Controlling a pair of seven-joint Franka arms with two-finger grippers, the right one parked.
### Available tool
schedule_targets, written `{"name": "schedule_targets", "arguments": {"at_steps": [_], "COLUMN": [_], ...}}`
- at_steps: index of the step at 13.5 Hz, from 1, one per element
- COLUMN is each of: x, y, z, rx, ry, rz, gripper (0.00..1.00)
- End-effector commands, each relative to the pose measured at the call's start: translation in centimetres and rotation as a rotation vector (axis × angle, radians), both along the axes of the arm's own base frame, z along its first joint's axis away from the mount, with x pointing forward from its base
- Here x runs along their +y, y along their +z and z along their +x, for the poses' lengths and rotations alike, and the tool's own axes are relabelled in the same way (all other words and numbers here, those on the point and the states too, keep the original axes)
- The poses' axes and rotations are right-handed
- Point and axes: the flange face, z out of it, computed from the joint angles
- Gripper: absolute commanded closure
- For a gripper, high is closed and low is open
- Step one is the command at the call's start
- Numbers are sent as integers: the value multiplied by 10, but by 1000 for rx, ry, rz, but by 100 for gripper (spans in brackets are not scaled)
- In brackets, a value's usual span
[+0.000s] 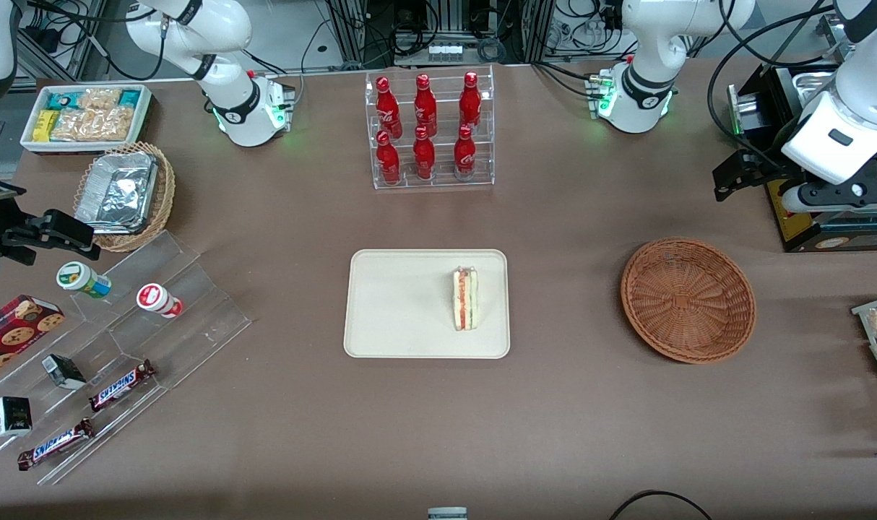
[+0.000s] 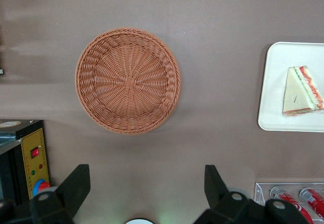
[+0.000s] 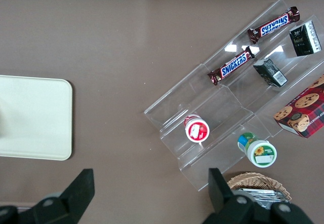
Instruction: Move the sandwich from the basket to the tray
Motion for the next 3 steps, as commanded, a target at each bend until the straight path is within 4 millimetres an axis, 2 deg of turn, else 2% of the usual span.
{"name": "schedule_targets", "arguments": {"at_steps": [1,3], "x": [0,1], "y": [8,9], "z": [-8,-9], "rx": [7,7], "ry": [-39,-47], "rz": [-11,-13], "gripper": [0,0]}}
